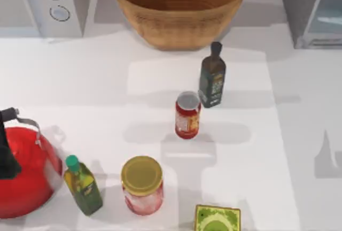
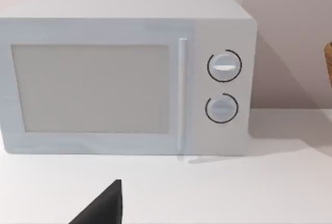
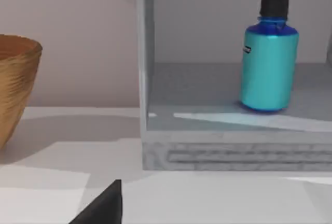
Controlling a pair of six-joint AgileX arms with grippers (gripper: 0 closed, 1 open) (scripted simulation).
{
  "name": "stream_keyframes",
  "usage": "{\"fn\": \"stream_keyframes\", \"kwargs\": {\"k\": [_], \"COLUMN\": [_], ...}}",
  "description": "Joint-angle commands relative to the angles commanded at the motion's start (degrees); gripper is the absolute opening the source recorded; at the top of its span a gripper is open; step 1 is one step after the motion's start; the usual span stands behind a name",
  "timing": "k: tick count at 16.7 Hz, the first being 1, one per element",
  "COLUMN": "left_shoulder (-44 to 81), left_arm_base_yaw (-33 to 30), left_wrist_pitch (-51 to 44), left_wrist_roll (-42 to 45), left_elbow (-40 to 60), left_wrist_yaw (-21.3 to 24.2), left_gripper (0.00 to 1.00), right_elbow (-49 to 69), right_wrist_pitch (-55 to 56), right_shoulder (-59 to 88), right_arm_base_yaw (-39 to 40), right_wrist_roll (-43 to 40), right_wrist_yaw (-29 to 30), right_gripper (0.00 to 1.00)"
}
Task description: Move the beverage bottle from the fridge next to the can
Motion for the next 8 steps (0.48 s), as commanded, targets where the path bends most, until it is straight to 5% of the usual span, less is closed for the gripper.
{"fn": "stream_keyframes", "kwargs": {"k": [8], "left_shoulder": [0.0], "left_arm_base_yaw": [0.0], "left_wrist_pitch": [0.0], "left_wrist_roll": [0.0], "left_elbow": [0.0], "left_wrist_yaw": [0.0], "left_gripper": [1.0], "right_elbow": [8.43], "right_wrist_pitch": [9.35], "right_shoulder": [12.57], "right_arm_base_yaw": [-2.16], "right_wrist_roll": [-0.07], "right_wrist_yaw": [-1.21], "right_gripper": [1.0]}}
